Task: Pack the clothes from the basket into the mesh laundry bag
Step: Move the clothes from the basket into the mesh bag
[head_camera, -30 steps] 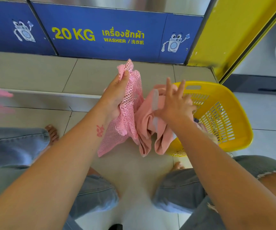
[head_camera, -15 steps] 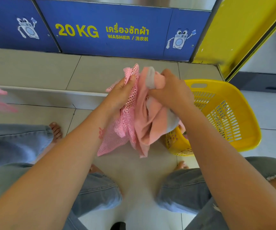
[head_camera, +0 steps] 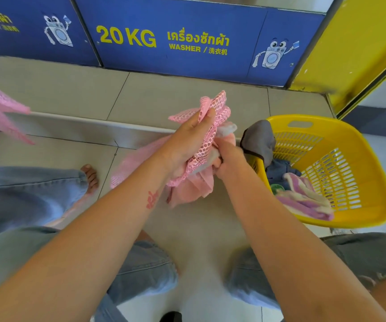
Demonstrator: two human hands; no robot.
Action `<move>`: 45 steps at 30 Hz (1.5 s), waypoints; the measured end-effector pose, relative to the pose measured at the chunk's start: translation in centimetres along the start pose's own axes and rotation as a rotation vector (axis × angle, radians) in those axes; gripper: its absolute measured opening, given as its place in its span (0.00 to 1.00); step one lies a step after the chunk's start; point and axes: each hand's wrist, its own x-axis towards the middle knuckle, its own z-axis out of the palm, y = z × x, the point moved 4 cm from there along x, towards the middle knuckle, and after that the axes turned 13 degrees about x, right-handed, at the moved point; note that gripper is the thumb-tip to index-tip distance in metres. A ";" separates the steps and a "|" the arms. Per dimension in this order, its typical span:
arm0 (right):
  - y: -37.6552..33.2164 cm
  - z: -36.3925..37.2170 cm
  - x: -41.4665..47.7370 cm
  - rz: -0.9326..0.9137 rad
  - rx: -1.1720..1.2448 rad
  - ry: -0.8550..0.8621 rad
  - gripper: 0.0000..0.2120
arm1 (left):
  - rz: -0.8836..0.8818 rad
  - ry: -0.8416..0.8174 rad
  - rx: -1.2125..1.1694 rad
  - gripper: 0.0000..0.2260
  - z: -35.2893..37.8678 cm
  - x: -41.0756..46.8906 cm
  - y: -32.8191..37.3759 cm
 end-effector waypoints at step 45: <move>8.8 2.7 12.9 -0.463 -1.911 -0.262 0.60 | -0.329 0.495 0.241 0.25 -14.3 5.8 -19.4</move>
